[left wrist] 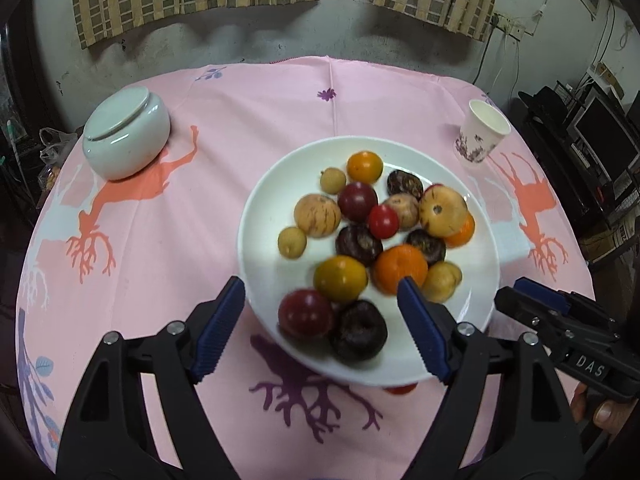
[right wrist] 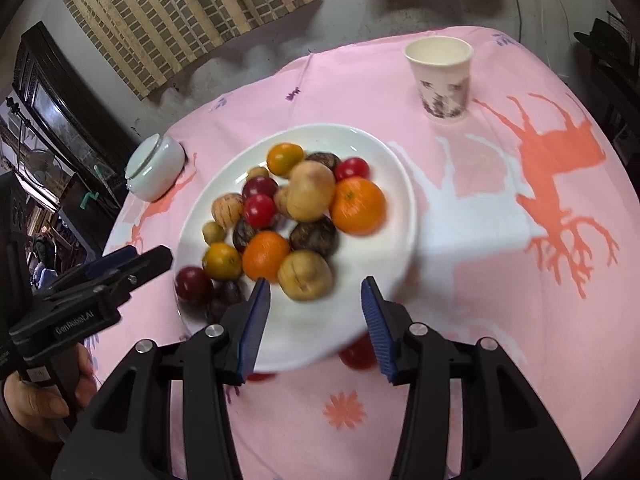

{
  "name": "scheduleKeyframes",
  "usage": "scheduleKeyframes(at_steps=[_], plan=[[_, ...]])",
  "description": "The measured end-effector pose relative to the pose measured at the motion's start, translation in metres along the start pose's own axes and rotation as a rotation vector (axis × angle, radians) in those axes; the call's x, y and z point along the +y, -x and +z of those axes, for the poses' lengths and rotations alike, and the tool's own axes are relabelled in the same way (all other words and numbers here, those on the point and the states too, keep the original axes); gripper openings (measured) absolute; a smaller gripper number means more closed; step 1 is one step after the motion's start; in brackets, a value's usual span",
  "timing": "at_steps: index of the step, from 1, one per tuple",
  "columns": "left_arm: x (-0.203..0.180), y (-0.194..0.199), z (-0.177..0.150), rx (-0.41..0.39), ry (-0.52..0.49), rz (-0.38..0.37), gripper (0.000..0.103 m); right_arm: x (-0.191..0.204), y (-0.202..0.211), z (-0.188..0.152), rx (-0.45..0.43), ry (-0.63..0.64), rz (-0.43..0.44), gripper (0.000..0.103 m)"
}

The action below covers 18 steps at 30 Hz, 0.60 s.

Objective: Organize fruits
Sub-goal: 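Move the left gripper to another red cherry tomato and grasp it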

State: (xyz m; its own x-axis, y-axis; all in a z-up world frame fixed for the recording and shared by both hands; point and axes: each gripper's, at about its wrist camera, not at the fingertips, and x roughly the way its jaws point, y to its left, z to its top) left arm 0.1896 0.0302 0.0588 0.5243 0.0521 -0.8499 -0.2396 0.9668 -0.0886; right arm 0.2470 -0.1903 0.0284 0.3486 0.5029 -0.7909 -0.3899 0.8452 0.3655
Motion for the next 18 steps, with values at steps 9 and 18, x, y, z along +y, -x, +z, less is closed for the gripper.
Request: scheduleKeyframes(at_steps=[9, 18], plan=[[0.01, 0.006, -0.049, 0.098, 0.029, 0.008, 0.084, -0.026, 0.012, -0.045, 0.061, -0.015, -0.067, 0.048], [0.014, -0.006, -0.085, 0.202, 0.037, 0.007, 0.086, -0.02, 0.0, -0.062, 0.105, 0.031, -0.09, 0.055]])
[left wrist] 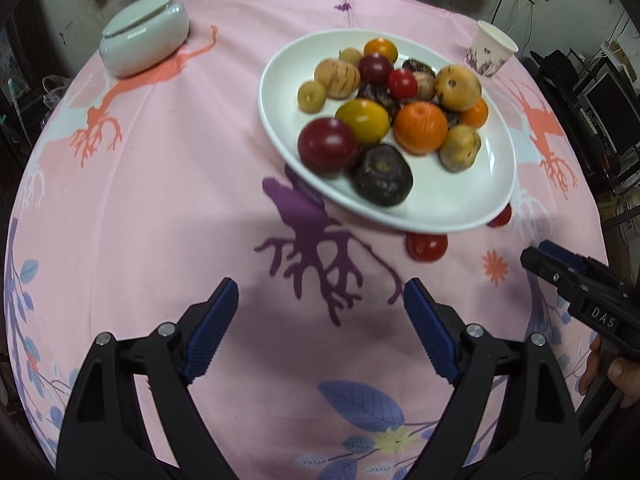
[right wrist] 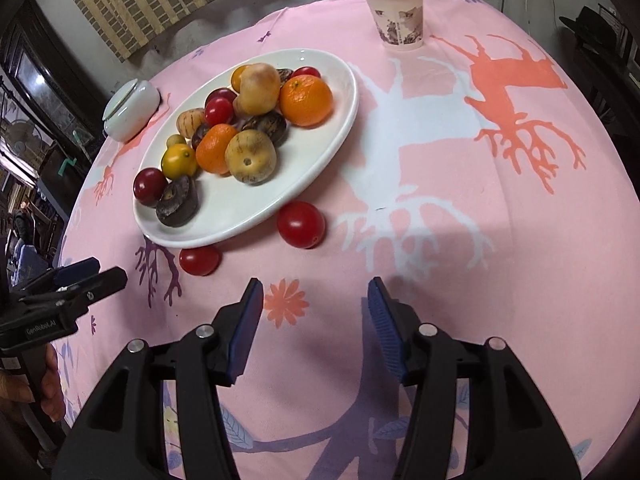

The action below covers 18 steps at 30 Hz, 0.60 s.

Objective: Organize fruits
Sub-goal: 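Move the left gripper to another red cherry tomato and grasp it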

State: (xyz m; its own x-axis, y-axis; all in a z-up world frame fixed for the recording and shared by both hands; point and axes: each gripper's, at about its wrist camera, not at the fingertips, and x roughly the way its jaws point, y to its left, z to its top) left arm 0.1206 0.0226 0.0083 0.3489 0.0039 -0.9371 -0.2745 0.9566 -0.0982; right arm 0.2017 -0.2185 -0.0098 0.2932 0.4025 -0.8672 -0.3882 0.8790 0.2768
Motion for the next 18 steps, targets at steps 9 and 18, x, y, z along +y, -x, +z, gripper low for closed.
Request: scheduleKeyframes(at_steps=[9, 18], plan=[[-0.002, -0.014, -0.007, 0.059, 0.003, -0.016, 0.086, 0.024, -0.018, 0.016, -0.015, 0.171, -0.06, 0.055], [-0.003, -0.02, -0.006, 0.081, 0.014, -0.021, 0.087, 0.03, -0.044, 0.033, 0.015, 0.269, -0.12, 0.042]])
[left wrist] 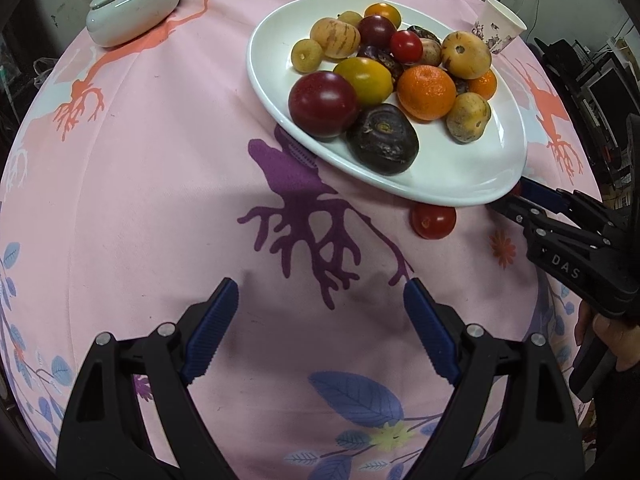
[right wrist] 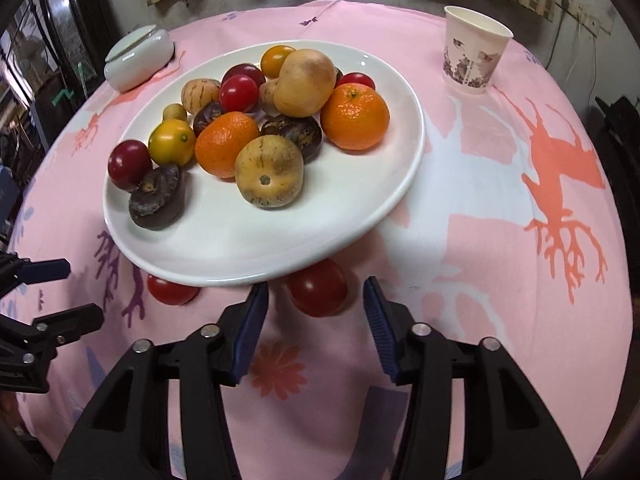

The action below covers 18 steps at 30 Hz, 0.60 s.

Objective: Organize fruits
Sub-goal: 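Move the left gripper to another red cherry tomato and grasp it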

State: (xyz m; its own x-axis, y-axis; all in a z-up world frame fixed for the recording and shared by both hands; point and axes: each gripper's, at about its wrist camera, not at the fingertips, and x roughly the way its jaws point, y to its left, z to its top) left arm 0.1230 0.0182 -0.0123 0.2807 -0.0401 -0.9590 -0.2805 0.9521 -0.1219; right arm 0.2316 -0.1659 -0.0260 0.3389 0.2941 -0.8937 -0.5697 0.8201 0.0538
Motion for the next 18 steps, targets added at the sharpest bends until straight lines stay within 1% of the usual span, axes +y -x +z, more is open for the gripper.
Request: scheduleKeyframes(at_steps=[1, 3, 5, 11, 14, 18], plan=[[-0.001, -0.001, 0.0, 0.003, 0.002, -0.001, 0.087, 0.001, 0.0, 0.0, -0.002, 0.006, 0.002, 0.04], [-0.003, -0.001, 0.0, 0.0, -0.001, -0.002, 0.087, 0.001, 0.002, -0.001, -0.009, -0.015, 0.021, 0.04], [-0.008, 0.0, 0.0, -0.02, -0.011, 0.001, 0.087, -0.002, 0.008, -0.005, -0.019, -0.051, 0.042, 0.04], [-0.03, -0.002, 0.004, -0.032, -0.037, -0.036, 0.087, -0.009, 0.03, -0.027, -0.019, -0.134, 0.104, 0.04], [-0.041, -0.007, 0.007, -0.032, -0.038, -0.048, 0.087, -0.012, 0.036, -0.037, -0.014, -0.16, 0.123, 0.04], [-0.05, -0.016, 0.011, -0.026, -0.023, -0.069, 0.087, -0.011, 0.035, -0.036, -0.011, -0.143, 0.114, 0.041]])
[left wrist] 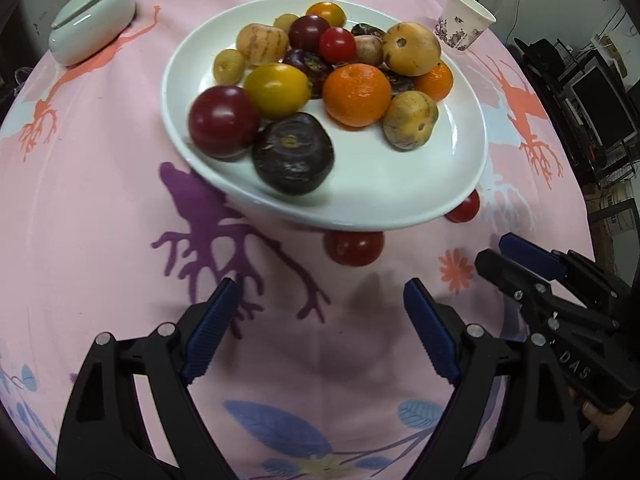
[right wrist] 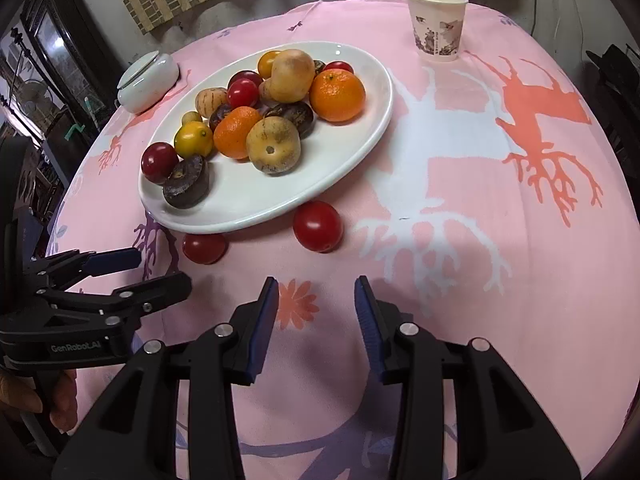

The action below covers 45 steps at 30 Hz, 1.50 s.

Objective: Organize fruits
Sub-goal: 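Move the left gripper to another red cherry tomato and grasp it, then grasp the last red cherry tomato with the right gripper while the left holds its tomato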

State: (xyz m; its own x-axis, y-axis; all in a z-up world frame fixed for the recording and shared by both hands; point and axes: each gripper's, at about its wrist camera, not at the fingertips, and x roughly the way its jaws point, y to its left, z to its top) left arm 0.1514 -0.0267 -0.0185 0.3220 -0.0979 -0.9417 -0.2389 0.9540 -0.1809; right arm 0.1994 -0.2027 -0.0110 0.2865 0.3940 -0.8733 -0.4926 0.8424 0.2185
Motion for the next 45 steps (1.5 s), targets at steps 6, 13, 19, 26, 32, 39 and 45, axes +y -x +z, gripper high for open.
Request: scheduleKeyframes(at_steps=[6, 13, 19, 26, 32, 39, 45], plan=[[-0.013, -0.015, 0.007, 0.007, -0.02, 0.031, 0.081, -0.008, 0.003, -0.004, -0.016, -0.025, 0.011, 0.061], [-0.019, -0.018, 0.017, -0.03, -0.022, 0.085, 0.06, -0.02, 0.005, -0.005, -0.013, -0.078, 0.015, 0.065], [-0.019, -0.019, 0.019, -0.031, 0.018, -0.028, 0.029, -0.022, 0.003, -0.006, 0.009, -0.107, 0.015, 0.065], [0.003, -0.013, 0.016, -0.017, 0.091, -0.081, 0.028, -0.017, 0.006, -0.004, 0.01, -0.09, 0.027, 0.065], [-0.002, -0.009, 0.013, -0.021, 0.081, -0.081, 0.028, -0.012, 0.004, -0.003, 0.022, -0.086, 0.037, 0.065], [0.005, 0.006, -0.002, -0.027, 0.061, -0.075, 0.028, -0.003, 0.002, 0.002, 0.001, -0.018, 0.026, 0.065], [0.018, 0.008, -0.011, -0.012, 0.071, -0.063, 0.029, 0.015, -0.013, 0.007, -0.008, 0.135, -0.028, 0.065]])
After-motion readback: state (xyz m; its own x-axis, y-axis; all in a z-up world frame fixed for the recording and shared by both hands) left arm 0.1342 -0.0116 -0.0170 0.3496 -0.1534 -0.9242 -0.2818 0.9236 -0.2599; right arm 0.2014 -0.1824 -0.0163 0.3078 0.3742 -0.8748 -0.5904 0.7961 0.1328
